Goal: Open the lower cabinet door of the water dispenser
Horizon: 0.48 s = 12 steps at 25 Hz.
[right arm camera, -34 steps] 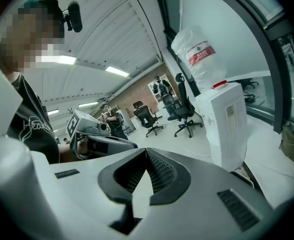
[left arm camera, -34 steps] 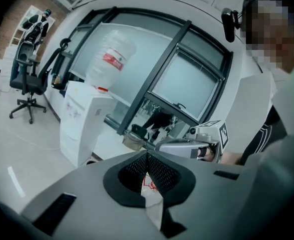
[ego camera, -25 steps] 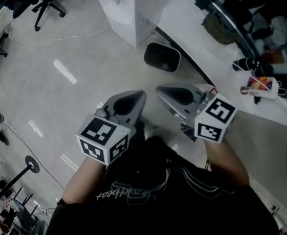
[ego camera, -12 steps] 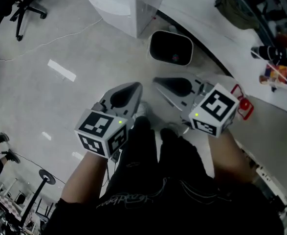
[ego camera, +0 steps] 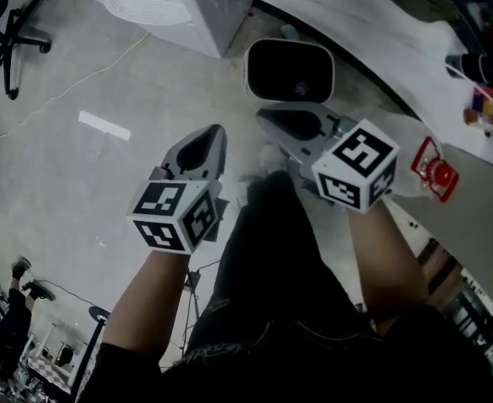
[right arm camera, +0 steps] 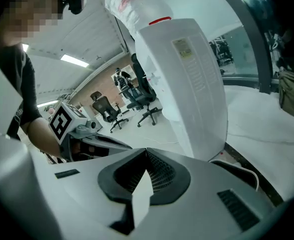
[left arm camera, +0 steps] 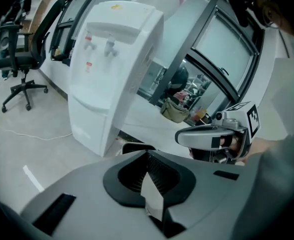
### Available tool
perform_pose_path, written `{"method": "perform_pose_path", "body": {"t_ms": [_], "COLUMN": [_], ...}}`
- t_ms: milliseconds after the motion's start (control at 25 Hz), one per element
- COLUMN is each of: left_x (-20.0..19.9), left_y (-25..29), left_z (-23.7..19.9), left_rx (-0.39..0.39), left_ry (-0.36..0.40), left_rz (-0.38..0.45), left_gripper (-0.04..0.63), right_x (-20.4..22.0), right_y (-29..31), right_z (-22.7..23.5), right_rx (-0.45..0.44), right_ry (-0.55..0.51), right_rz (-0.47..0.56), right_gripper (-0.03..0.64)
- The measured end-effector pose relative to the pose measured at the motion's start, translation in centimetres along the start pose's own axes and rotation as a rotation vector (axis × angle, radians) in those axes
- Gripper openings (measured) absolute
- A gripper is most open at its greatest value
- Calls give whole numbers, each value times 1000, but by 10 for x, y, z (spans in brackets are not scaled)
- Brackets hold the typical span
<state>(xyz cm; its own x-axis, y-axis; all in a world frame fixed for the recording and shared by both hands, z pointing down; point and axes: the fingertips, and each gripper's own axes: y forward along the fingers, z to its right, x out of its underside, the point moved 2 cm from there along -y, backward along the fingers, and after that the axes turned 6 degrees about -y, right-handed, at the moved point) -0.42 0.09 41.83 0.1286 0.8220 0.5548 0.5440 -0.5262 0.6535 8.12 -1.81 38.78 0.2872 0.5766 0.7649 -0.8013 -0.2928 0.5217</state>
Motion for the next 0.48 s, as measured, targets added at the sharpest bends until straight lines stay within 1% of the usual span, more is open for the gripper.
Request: {"method": "perform_pose_path", "body": {"t_ms": [80,160,280,480], "left_x": [-2,-3,-3,-11], "left_y": [14,26,44,76], "left_z": [-8,-14,-20,-32], "left_rx": [-23,-39,-51,-98], "left_ry": [-1,15,26,-11], "left_rz": [8,16,14,37], "left_gripper": [0,1,0,2], "right_x": [7,12,21,25], "right_y": [5,11,17,22], "right_z": [14,27,36,52], "right_rx": [9,14,3,0], "right_ry": [6,4,1,12], "right_rz": [-2,3,2,-5], "right_gripper": [14,14,14,14]}}
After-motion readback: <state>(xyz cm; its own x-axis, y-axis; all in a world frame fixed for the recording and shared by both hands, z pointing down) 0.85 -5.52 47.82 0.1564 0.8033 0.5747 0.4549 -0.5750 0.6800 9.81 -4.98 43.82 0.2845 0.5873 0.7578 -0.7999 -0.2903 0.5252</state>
